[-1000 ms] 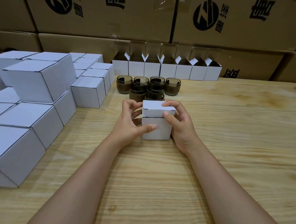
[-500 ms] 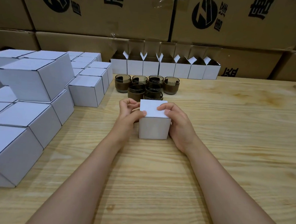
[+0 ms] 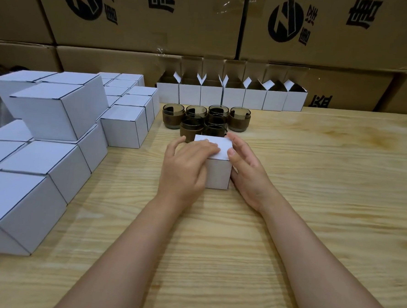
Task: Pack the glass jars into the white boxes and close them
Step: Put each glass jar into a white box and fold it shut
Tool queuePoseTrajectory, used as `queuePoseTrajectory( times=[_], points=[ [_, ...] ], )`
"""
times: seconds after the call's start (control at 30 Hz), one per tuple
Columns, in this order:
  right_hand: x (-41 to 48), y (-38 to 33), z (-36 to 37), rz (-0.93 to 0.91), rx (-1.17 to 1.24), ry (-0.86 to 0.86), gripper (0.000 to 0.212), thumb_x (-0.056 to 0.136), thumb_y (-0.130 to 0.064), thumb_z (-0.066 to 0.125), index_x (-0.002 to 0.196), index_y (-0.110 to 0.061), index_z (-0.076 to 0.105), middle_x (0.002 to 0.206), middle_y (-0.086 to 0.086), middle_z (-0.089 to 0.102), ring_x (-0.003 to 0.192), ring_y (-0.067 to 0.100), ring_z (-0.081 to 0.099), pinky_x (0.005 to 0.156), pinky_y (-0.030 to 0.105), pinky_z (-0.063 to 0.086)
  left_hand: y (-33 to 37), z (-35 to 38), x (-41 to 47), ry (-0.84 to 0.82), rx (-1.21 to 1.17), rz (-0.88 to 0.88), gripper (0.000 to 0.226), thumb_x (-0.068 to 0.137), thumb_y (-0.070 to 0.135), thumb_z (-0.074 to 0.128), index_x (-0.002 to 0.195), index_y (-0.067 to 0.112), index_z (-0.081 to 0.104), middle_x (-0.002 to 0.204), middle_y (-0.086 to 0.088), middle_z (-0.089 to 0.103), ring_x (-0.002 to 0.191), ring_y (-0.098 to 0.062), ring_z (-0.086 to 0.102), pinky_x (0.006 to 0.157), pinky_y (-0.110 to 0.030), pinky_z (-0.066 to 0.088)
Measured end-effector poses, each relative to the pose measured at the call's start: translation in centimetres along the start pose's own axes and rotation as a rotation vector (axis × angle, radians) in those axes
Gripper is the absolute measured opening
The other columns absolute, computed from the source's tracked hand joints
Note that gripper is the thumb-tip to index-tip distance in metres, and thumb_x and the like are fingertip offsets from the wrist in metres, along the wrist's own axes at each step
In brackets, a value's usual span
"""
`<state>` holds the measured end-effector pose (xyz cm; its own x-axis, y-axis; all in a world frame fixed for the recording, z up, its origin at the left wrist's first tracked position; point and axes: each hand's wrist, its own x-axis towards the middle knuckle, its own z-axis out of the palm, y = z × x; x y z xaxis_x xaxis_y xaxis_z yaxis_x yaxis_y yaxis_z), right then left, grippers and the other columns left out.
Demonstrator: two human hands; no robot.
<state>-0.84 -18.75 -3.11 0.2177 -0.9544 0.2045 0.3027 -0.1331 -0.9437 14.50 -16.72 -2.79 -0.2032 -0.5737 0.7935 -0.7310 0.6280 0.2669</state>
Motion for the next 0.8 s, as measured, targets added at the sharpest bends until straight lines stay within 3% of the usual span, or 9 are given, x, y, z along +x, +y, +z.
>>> queuePoseTrajectory(
  times=[0.1, 0.17, 0.4, 0.53, 0.7, 0.8],
  points=[
    [0.0, 0.0, 0.4, 0.038, -0.085, 0.005, 0.064, 0.077, -0.047, 0.057, 0.136, -0.025, 0.046, 0.140, 0.000, 0.051, 0.131, 0.012, 0.046, 0.110, 0.034, 0.037, 0.1, 0.2, 0.0, 0.072, 0.236, 0.038, 0.036, 0.086, 0.041, 0.056, 0.085, 0.007, 0.070, 0.085, -0.003, 0.070, 0.083, -0.022, 0.068, 0.099, -0.041, 0.037],
    [0.1, -0.1, 0.7, 0.066, -0.090, 0.044, 0.073, 0.076, -0.056, 0.051, 0.140, -0.022, 0.042, 0.138, 0.002, 0.053, 0.129, 0.010, 0.047, 0.111, 0.035, 0.035, -0.2, 0.1, 0.0, 0.125, 0.352, 0.001, 0.043, 0.079, 0.050, 0.063, 0.074, 0.007, 0.063, 0.072, -0.004, 0.062, 0.071, -0.026, 0.062, 0.093, -0.040, 0.039],
    [0.5, 0.0, 0.1, 0.145, -0.008, 0.147, 0.044, 0.097, -0.045, 0.038, 0.125, -0.017, 0.054, 0.122, 0.008, 0.063, 0.122, 0.020, 0.053, 0.106, 0.036, 0.041, -3.7, -2.4, -0.7, 0.254, 0.543, -0.297, 0.023, 0.070, 0.031, 0.058, 0.070, 0.009, 0.055, 0.070, -0.008, 0.055, 0.064, -0.029, 0.055, 0.090, -0.037, 0.030],
    [0.5, 0.1, -0.1, 0.144, 0.022, 0.164, 0.037, 0.098, -0.039, 0.040, 0.119, -0.015, 0.058, 0.120, 0.012, 0.064, 0.119, 0.023, 0.055, 0.104, 0.037, 0.043, -5.5, -3.5, -1.0, 0.289, 0.574, -0.475, 0.016, 0.075, 0.023, 0.058, 0.078, 0.008, 0.062, 0.079, -0.010, 0.059, 0.074, -0.030, 0.058, 0.093, -0.038, 0.026],
    [0.6, 0.2, -0.2, 0.145, 0.059, 0.170, 0.030, 0.098, -0.032, 0.044, 0.116, -0.014, 0.059, 0.115, 0.010, 0.065, 0.114, 0.022, 0.058, 0.097, 0.033, 0.047, -6.6, -4.0, -1.2, 0.283, 0.580, -0.582, 0.018, 0.088, 0.013, 0.055, 0.098, 0.007, 0.069, 0.095, -0.011, 0.068, 0.103, -0.029, 0.060, 0.097, -0.035, 0.022],
    [0.7, 0.3, -0.2, 0.140, 0.083, 0.179, 0.022, 0.097, -0.027, 0.046, 0.109, -0.016, 0.061, 0.108, 0.008, 0.066, 0.108, 0.021, 0.059, 0.093, 0.032, 0.049, -6.9, -4.2, -1.1, 0.221, 0.538, -0.645, 0.023, 0.093, 0.013, 0.053, 0.111, 0.006, 0.067, 0.113, -0.011, 0.067, 0.119, -0.028, 0.053, 0.096, -0.037, 0.027]
  ],
)
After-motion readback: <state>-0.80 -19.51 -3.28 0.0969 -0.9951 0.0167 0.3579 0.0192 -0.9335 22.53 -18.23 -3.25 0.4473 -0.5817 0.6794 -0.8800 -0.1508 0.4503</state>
